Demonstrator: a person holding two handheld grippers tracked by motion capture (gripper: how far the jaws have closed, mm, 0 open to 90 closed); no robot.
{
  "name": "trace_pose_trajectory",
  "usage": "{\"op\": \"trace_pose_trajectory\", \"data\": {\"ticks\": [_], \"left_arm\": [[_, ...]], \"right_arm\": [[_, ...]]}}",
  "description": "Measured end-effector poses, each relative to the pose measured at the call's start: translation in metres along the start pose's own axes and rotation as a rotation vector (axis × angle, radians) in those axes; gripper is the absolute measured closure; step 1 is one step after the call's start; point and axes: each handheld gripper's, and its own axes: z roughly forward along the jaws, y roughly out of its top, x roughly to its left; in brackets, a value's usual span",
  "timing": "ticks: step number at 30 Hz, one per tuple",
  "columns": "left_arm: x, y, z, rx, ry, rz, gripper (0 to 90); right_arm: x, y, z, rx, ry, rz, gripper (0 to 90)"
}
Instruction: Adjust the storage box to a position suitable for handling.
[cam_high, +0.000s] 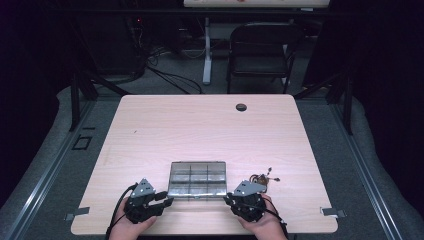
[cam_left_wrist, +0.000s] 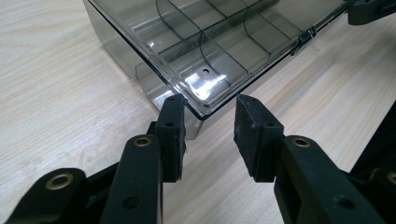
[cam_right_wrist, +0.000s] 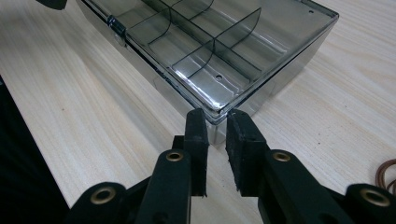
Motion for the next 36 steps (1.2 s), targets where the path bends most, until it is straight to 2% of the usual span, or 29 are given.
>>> {"op": "trace_pose_trajectory", "data": {"ticks": [5,16,24,36], "left_arm": [[0.001,0.0,-0.001,-0.001,-0.001,0.009,64.3],[0.0,0.001,-0.003,-0.017,-0.002,-0.001,64.6],[0.001,0.002,-0.007,-0.053,0.017,-0.002,68.1],[0.0,0.005,-0.011,-0.084,0.024,0.011,70.5]], "right_arm": [[0.0,0.001,-0.001,-0.008,-0.003,0.0,80.5],[0.0,0.001,-0.004,-0.02,0.0,-0.001,80.7],[0.0,0.003,-0.008,-0.066,-0.004,0.01,81.1],[-0.001,0.006,-0.012,-0.091,-0.01,0.012,80.1]]}}
